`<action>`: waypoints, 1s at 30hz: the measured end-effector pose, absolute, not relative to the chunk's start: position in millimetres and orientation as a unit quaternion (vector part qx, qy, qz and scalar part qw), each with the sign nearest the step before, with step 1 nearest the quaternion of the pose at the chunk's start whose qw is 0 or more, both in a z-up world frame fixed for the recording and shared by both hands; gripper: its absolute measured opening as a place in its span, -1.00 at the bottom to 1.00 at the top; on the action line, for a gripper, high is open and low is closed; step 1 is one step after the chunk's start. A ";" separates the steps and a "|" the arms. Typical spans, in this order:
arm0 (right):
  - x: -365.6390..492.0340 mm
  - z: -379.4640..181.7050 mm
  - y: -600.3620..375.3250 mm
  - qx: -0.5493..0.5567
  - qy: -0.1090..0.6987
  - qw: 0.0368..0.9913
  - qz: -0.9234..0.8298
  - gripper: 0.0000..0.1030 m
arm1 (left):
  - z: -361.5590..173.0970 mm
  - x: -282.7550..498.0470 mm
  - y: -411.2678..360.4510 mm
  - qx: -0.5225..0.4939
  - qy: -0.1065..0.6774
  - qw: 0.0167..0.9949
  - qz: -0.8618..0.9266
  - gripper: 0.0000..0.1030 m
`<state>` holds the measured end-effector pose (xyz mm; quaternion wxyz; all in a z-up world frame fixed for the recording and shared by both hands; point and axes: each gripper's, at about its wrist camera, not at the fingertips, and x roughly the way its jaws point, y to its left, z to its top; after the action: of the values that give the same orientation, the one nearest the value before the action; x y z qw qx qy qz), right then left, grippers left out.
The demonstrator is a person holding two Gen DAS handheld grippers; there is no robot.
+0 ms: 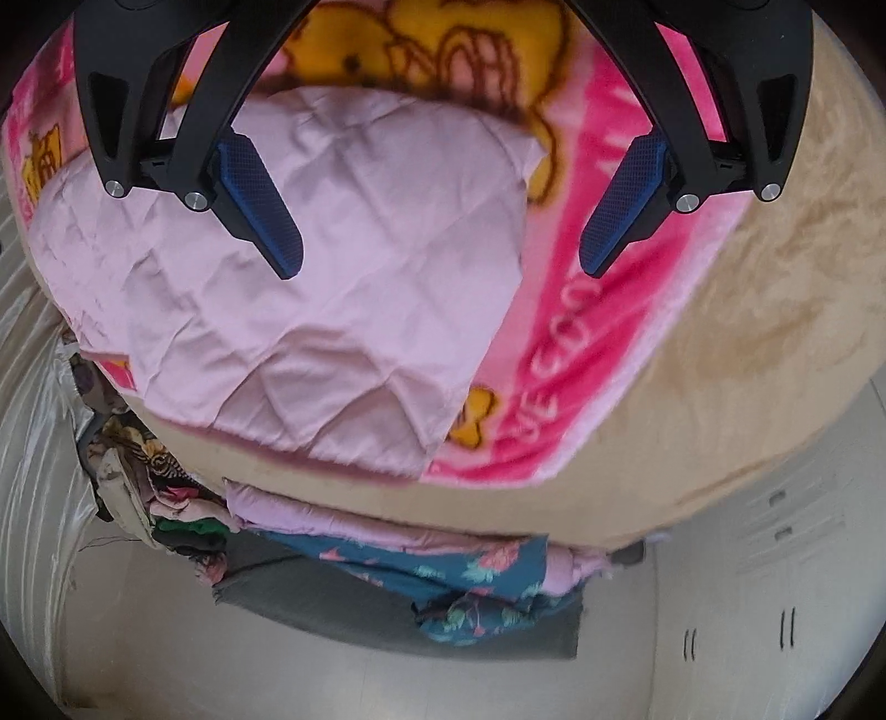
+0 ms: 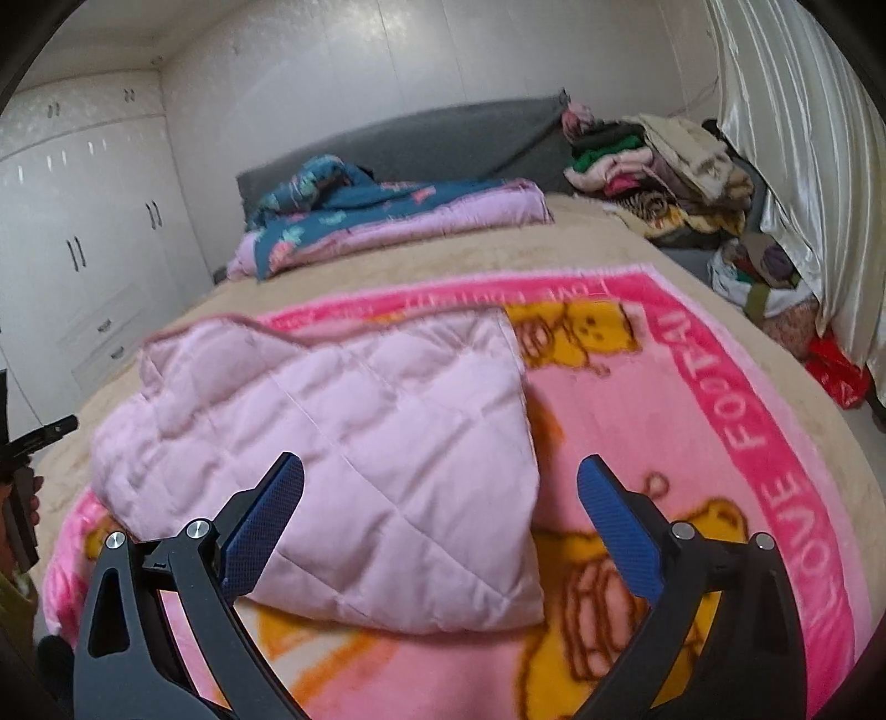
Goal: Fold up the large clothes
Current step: 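Grasp the folded edge of the jacket with both tools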
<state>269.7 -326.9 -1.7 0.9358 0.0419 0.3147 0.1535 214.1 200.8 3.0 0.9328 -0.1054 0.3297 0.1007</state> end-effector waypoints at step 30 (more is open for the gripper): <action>312.6 -55.3 -299.6 -0.006 0.356 0.917 0.181 -0.06 | -49.2 251.0 196.2 -0.095 0.369 0.923 0.053 -0.03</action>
<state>312.6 -299.6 -55.3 0.9166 -0.0064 0.3563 0.1813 251.0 196.2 -49.2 0.9232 -0.0949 0.3687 0.0528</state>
